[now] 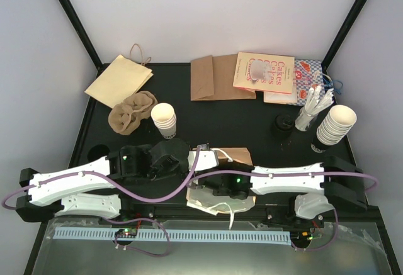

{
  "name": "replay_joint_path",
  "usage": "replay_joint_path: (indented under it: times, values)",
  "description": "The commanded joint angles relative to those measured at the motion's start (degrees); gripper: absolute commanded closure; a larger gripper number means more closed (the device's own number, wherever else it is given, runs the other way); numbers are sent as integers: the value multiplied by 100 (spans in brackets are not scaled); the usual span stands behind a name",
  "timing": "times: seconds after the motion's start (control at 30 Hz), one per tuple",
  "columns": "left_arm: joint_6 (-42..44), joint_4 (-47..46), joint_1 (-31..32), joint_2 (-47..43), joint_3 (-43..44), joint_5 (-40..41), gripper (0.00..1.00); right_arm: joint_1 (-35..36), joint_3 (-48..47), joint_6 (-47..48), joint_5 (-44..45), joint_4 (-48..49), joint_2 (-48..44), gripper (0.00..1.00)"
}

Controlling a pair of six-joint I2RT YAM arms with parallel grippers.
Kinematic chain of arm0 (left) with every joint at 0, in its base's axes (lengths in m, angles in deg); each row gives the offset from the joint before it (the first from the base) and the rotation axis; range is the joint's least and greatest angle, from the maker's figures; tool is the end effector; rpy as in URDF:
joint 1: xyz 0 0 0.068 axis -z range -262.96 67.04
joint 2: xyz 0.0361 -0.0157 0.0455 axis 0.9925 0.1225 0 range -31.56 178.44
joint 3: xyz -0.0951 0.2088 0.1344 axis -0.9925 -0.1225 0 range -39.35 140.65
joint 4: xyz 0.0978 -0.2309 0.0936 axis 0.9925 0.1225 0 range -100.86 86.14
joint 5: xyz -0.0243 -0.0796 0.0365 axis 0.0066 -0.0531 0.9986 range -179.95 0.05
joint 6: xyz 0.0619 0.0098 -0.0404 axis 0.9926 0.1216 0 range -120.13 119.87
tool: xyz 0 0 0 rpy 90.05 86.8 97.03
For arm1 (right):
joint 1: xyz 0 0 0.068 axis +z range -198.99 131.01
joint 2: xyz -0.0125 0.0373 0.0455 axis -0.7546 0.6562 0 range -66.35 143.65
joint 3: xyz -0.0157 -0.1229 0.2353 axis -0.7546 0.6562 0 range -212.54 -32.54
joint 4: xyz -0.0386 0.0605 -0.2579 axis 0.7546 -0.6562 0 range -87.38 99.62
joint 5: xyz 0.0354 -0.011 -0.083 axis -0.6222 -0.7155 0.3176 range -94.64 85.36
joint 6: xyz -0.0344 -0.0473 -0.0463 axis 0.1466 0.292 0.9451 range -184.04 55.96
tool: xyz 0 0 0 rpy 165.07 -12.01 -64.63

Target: Pack the takeout coffee

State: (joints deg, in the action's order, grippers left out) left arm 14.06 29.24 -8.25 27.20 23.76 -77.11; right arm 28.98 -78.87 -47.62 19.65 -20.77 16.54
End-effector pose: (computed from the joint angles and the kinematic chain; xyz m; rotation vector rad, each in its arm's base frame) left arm 0.0775 -0.2304 0.3332 1.4470 1.6556 -0.3535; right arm 0.0830 0.2658 0.1461 -1.8141 1.8342 -0.2078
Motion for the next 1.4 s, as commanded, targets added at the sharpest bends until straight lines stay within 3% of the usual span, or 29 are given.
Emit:
replay_joint_path:
  times: [0.0,0.2,0.5,1.07,1.37]
  values:
    - [-92,-136,48,-89,26,-77,99,32,-324,71,219,-399,-457,99]
    - [-84,-150,48,-45,-7,-21,98,175,-491,-98,236,-745,-610,99]
    - [-77,-140,50,-38,-1,-2,99,260,-378,-317,-527,-907,-803,99]
    - [-97,-101,59,-72,16,-62,98,-48,-295,-225,-610,-838,415,99]
    - [-85,-135,63,16,23,272,99,122,-432,75,-54,-890,-562,99]
